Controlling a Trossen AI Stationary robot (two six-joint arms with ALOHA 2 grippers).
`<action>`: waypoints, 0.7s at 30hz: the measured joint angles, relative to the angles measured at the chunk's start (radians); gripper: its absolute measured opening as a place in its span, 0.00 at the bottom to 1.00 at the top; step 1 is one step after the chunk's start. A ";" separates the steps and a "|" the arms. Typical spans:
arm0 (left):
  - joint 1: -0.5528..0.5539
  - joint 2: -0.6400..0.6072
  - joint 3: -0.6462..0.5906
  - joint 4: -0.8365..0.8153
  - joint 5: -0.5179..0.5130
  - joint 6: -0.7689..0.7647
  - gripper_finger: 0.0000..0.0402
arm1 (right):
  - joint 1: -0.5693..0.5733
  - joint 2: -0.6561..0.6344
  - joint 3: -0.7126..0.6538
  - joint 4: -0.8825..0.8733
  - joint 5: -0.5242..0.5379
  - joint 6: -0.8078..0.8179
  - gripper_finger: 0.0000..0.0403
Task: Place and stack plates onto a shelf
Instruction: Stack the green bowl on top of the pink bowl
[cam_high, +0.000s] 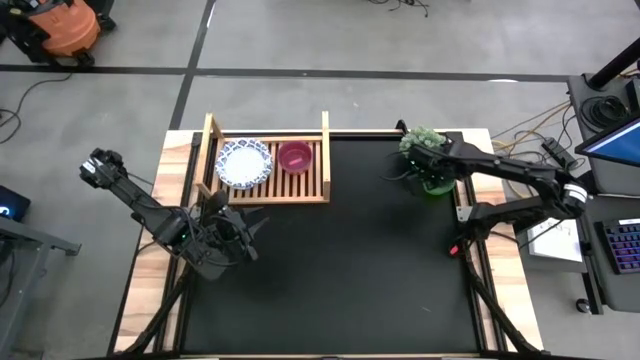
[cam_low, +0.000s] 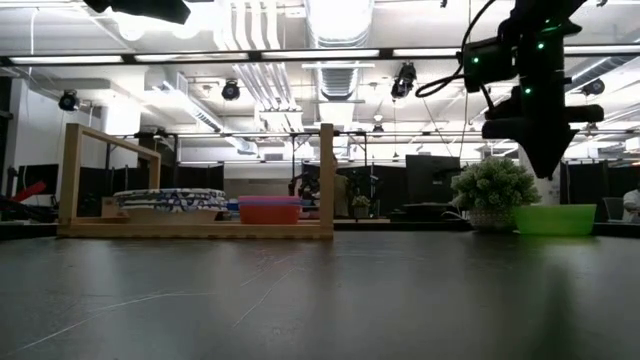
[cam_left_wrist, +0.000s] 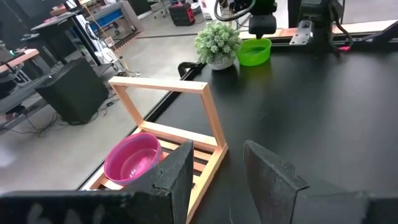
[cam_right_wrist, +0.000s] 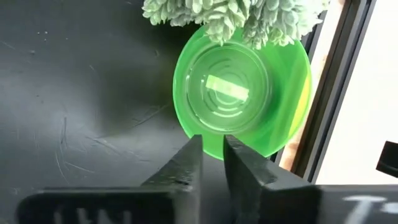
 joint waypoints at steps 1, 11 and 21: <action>0.000 0.000 0.000 -0.003 0.000 0.000 0.31 | 0.000 0.009 0.002 0.000 0.000 0.000 0.18; 0.000 0.003 0.000 -0.022 0.000 0.000 0.31 | -0.006 0.114 0.005 0.057 0.010 -0.004 0.41; 0.000 0.006 -0.001 -0.023 0.001 -0.003 0.31 | -0.010 0.291 0.004 0.171 0.010 -0.055 0.39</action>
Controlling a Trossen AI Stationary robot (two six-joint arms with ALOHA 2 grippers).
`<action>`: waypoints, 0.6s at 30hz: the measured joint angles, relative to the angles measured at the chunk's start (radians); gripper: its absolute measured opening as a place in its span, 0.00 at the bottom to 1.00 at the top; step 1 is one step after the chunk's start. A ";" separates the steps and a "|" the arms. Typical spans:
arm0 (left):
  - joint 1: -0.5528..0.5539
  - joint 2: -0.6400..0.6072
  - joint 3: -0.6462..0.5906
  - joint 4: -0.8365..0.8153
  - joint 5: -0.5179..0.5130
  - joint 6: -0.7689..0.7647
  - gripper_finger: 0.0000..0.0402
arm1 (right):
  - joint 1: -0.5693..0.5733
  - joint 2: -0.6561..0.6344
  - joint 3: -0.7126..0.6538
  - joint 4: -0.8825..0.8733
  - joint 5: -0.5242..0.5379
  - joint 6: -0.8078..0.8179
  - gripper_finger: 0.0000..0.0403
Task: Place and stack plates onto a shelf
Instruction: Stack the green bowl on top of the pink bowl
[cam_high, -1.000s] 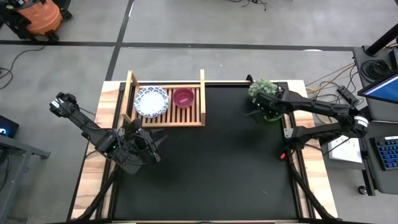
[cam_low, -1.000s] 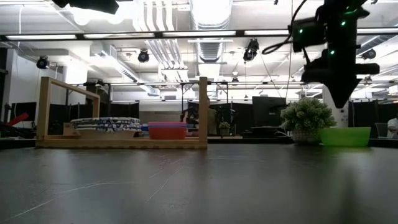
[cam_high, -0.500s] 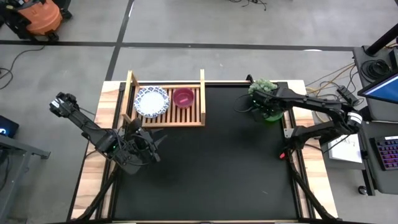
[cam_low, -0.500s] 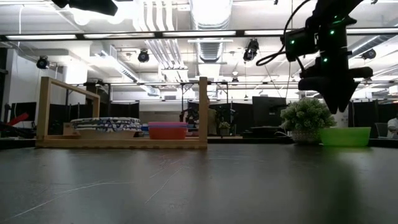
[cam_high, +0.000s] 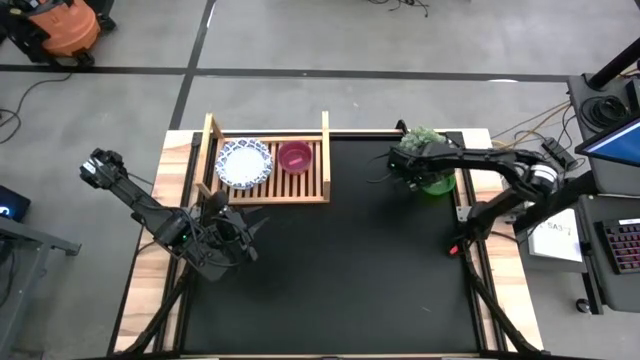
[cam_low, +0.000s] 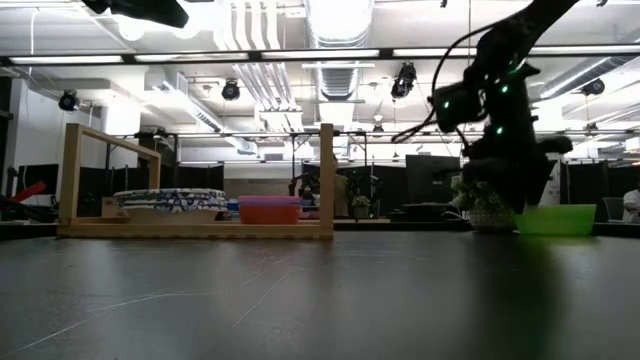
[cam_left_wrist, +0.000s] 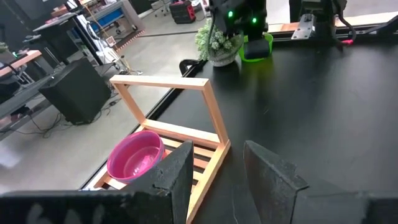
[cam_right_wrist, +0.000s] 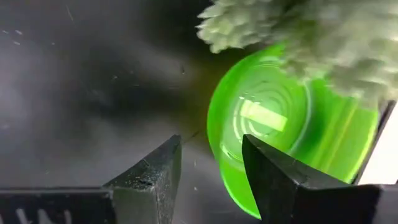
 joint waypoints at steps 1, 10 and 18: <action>0.000 0.000 0.000 0.000 0.000 0.000 0.31 | 0.000 0.018 0.000 0.006 0.000 -0.003 0.38; 0.000 0.000 0.000 0.000 0.000 -0.001 0.31 | 0.000 0.101 -0.001 0.013 -0.034 -0.006 0.11; -0.002 0.000 0.000 -0.016 0.001 -0.001 0.31 | 0.056 0.015 0.008 -0.010 -0.080 -0.006 0.02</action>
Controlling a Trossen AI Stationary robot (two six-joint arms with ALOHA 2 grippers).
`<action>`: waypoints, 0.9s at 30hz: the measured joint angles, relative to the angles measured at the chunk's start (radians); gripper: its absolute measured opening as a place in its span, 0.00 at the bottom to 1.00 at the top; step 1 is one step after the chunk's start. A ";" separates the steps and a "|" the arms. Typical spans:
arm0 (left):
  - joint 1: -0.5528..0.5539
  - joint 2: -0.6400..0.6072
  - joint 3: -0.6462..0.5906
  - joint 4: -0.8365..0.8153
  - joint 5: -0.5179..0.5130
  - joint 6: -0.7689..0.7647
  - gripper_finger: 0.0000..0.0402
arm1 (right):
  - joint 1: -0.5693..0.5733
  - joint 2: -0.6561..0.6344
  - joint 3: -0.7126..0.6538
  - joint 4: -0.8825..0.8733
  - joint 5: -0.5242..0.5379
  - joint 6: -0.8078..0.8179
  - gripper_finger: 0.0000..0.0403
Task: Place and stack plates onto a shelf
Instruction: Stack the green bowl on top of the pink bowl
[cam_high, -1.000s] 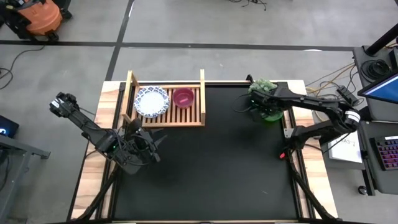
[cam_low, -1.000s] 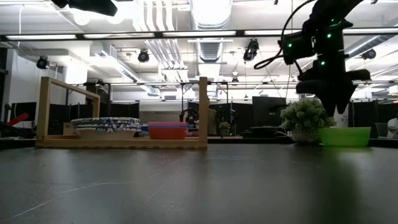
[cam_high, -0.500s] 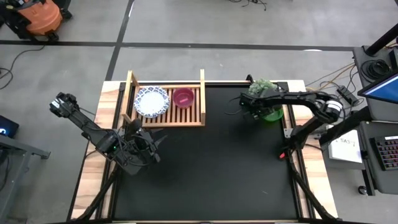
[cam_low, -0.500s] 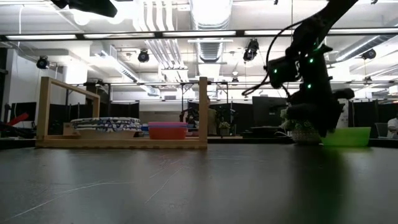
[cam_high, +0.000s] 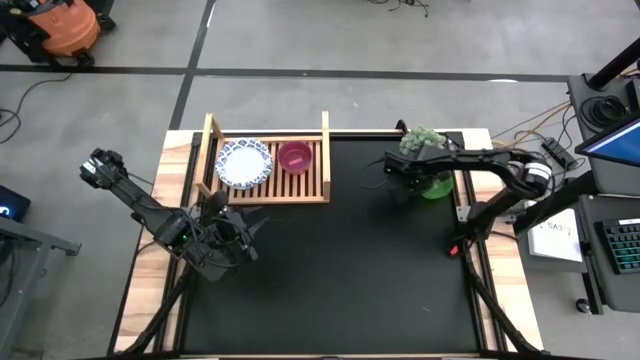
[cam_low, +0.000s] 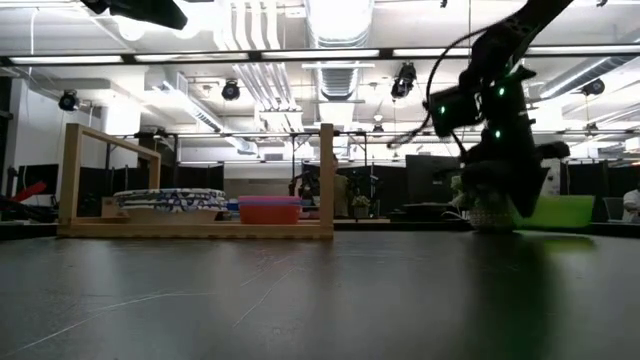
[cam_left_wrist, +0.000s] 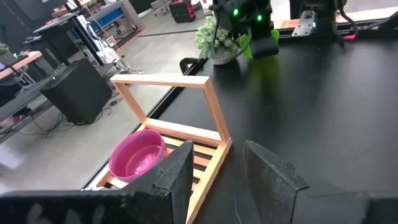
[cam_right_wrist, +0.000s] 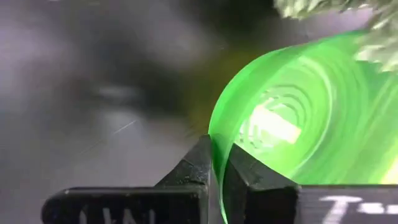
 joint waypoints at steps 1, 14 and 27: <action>-0.003 0.000 0.000 0.000 0.000 0.000 0.31 | 0.015 -0.021 0.002 -0.001 -0.016 0.001 0.02; -0.019 0.000 -0.002 -0.055 -0.042 0.000 0.31 | 0.331 -0.322 0.155 0.311 0.034 -0.032 0.02; -0.034 -0.016 -0.019 -0.097 -0.089 -0.023 0.31 | 0.389 -0.112 0.382 0.863 -0.007 -0.474 0.02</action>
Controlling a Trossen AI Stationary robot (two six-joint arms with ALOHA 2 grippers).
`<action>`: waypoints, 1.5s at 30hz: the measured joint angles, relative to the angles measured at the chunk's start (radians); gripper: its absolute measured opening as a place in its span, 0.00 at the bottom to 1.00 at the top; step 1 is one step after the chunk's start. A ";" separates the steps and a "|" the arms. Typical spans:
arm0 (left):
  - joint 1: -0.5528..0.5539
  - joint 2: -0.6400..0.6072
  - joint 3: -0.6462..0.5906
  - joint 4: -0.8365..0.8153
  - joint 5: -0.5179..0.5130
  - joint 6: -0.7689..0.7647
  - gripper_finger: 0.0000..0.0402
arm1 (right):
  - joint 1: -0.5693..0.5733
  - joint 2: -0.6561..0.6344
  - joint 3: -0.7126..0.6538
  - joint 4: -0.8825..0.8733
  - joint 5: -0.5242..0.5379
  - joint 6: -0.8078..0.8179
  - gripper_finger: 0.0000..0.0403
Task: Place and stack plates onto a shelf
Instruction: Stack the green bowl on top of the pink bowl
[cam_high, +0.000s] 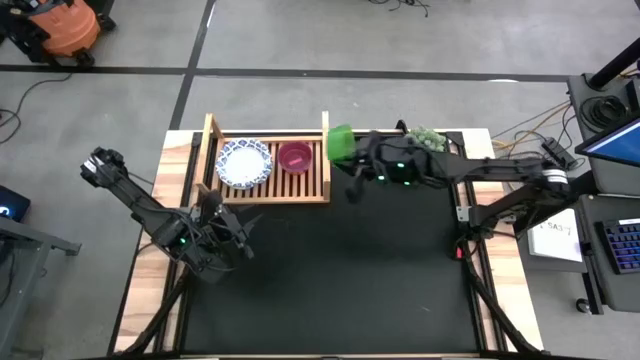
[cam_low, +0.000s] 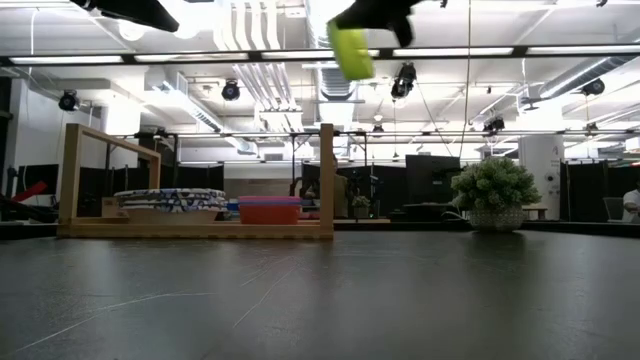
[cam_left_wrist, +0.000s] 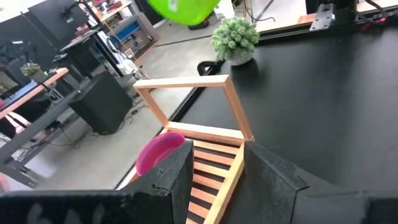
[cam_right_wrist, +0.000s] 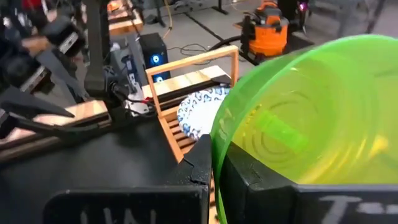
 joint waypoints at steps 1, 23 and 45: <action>-0.003 -0.010 0.000 -0.014 -0.002 -0.008 0.31 | 0.000 0.035 0.032 -0.002 0.000 -0.031 0.02; -0.081 -0.050 -0.001 -0.140 0.005 -0.138 0.31 | -0.077 0.750 0.763 -0.447 0.013 -0.303 0.02; -0.081 -0.050 -0.001 -0.140 0.029 -0.146 0.31 | -0.148 0.971 0.966 -0.538 0.053 -0.262 0.21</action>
